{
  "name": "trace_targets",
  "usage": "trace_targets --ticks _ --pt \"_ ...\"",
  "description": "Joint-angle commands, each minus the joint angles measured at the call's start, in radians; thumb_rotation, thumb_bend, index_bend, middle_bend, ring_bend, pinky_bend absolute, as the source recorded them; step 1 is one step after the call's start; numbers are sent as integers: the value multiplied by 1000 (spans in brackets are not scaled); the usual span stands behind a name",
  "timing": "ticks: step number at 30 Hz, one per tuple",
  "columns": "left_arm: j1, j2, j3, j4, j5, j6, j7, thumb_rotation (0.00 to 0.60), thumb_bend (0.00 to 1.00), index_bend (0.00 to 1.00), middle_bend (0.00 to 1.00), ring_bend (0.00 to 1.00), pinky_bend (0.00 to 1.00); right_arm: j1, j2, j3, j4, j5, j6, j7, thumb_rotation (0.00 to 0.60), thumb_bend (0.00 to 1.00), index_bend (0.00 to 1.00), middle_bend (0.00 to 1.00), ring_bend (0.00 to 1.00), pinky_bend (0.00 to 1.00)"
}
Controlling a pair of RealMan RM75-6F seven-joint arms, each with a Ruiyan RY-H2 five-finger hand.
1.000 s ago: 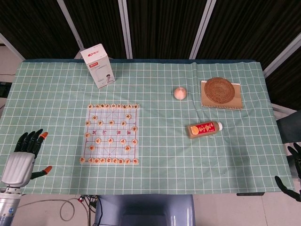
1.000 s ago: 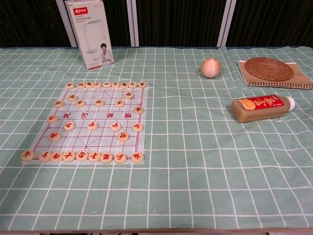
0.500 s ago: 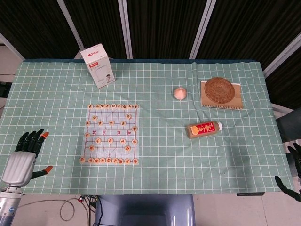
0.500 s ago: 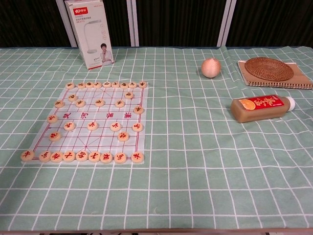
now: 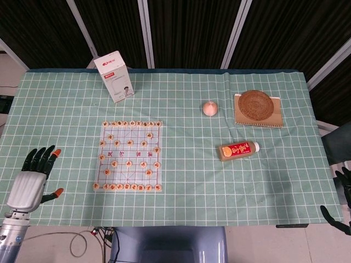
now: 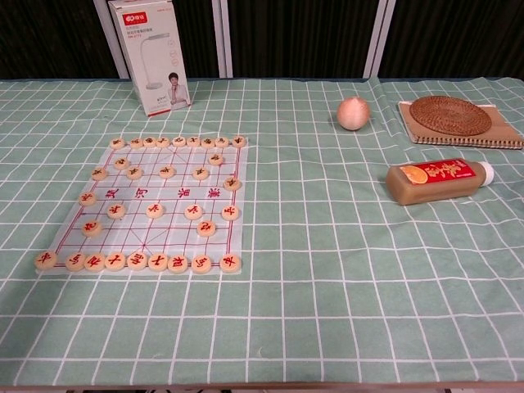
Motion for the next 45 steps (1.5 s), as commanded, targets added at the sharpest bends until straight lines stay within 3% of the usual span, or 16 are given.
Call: trace_targets --ticks 1,4,6,9,14,18,31,45 --pt "-30 -14 -24 -5 -26 -35 37 600 24 0 14 33 160 1 1 0 -1 1 -2 1 600 369 0 0 0 0" --pt "-68 -34 -56 -7 -62 -73 85 600 27 2 184 229 376 1 1 0 -2 3 -4 2 600 369 0 0 0 0" --pt "-90 -48 -74 -8 -84 -93 114 600 40 31 353 393 523 2 2 1 -2 6 -7 3 600 369 0 0 0 0" --pt "-126 -67 -100 -18 -133 -139 145 600 56 132 583 593 703 2 3 1 -4 10 -12 6 600 368 0 0 0 0" --pt "-194 -90 -134 -37 -256 -243 214 600 103 331 852 825 914 4 6 1 -7 16 -19 12 600 369 0 0 0 0" --pt "-243 -116 -150 -30 -347 -301 277 600 133 417 971 925 984 5 8 1 -9 20 -24 18 600 369 0 0 0 0" --pt "-388 -247 -168 60 -638 -367 493 600 191 441 1000 982 1000 9 16 2 -16 37 -47 38 600 369 0 0 0 0" --pt "-483 -373 -145 180 -771 -366 575 600 229 454 1000 982 1000 11 23 5 -29 49 -58 56 600 369 0 0 0 0"
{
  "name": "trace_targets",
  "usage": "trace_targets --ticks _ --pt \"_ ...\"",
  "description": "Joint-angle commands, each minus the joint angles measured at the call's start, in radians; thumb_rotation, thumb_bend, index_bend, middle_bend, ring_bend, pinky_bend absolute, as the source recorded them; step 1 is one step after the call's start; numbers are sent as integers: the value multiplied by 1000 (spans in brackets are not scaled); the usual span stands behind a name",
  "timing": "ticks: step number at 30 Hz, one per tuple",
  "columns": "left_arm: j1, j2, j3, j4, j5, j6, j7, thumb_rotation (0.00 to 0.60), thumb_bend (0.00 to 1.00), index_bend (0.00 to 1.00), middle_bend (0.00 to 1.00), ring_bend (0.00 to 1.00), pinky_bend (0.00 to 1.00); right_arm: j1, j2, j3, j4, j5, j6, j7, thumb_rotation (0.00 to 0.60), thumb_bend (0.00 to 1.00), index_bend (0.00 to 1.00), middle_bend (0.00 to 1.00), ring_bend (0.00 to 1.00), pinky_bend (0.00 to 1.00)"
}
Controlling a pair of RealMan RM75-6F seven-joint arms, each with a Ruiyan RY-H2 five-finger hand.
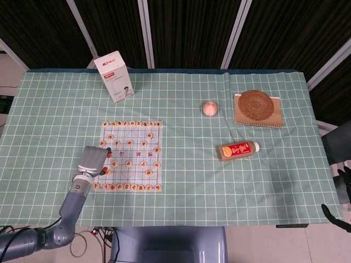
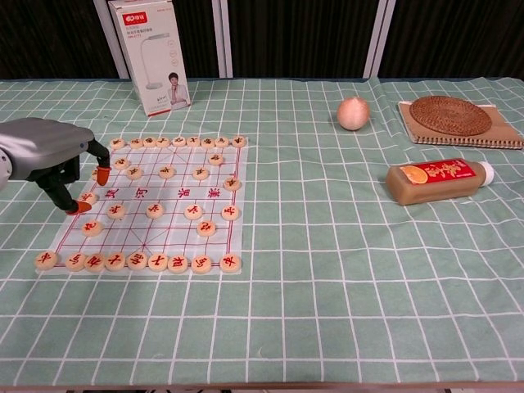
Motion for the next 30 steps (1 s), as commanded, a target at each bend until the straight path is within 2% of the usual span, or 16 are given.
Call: trace_targets --ticks 1,30 --pt "-17 -24 4 27 -23 2 8 600 229 454 1000 982 1000 0 1 0 -2 0 -1 1 600 369 0 0 0 0" --pt "-94 -101 33 108 -105 13 2 600 262 464 1000 981 1000 0 6 2 -8 5 -8 14 600 369 0 0 0 0"
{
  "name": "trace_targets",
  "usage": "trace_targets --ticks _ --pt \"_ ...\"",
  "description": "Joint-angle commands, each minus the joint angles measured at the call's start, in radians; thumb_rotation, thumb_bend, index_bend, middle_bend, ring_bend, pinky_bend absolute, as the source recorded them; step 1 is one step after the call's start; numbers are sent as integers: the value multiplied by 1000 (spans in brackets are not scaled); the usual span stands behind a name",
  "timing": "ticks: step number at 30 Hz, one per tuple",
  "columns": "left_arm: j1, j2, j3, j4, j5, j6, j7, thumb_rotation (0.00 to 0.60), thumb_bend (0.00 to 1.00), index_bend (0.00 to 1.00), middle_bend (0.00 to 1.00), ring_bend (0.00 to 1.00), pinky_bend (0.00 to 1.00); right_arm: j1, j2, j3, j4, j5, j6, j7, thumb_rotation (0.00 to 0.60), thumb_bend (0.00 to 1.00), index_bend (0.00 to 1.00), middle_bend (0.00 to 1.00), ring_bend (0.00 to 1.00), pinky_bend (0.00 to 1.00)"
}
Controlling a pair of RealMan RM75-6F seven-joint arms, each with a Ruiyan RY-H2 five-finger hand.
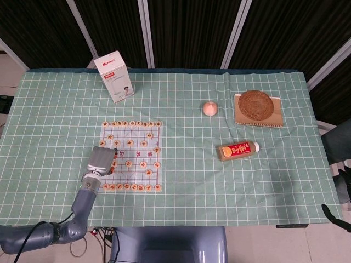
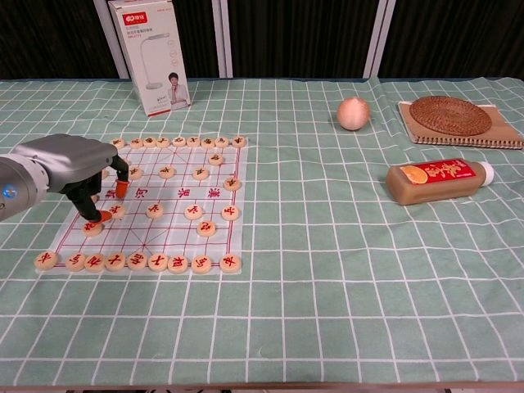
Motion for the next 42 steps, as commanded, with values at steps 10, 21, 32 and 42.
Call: trace_targets --ticks 10,21,32,42 --pt "-17 -11 17 11 -11 3 -19 600 262 464 1000 981 1000 -1 1 2 -1 2 1 0 600 369 0 0 0 0" --pt "-24 -18 34 24 -19 8 -30 600 263 468 1000 981 1000 -1 1 2 -3 1 -1 3 600 369 0 0 0 0" --pt "-35 -21 43 30 -23 11 -37 600 315 510 1000 981 1000 -2 1 4 -7 6 -2 8 600 369 0 0 0 0" --pt "-44 -11 27 26 -17 24 -57 600 316 509 1000 981 1000 -2 1 5 -6 6 -1 10 600 369 0 0 0 0"
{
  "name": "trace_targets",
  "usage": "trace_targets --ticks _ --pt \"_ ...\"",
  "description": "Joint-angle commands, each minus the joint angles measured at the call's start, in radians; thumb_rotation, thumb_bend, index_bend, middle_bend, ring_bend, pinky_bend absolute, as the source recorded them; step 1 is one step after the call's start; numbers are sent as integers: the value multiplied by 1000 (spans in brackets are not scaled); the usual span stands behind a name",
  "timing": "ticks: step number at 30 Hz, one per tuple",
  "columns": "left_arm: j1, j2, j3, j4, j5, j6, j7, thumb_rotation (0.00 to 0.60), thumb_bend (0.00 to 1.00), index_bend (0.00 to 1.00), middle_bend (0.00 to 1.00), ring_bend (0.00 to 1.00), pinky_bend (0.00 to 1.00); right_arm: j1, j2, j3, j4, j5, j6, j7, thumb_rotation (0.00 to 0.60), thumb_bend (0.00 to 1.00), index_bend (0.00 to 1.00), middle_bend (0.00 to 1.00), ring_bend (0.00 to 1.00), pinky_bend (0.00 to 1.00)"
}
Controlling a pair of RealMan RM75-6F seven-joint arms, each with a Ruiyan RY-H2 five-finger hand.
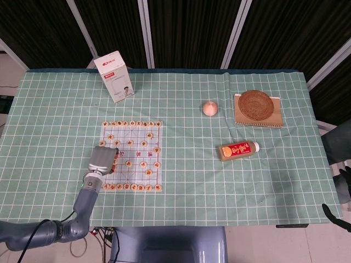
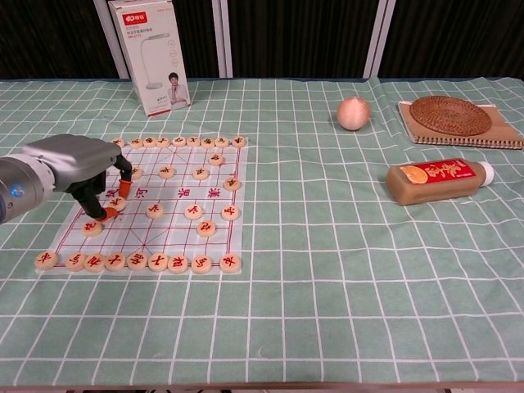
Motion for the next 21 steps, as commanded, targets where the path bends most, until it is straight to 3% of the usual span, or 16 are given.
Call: trace_targets --ticks 1,21 --pt "-5 2 -8 1 0 4 -5 600 316 509 1000 981 1000 0 0 0 -1 0 0 1 600 369 0 0 0 0" --pt "-40 -30 -19 50 -25 -3 11 600 316 509 1000 981 1000 2 1 3 0 4 -5 9 600 368 0 0 0 0"
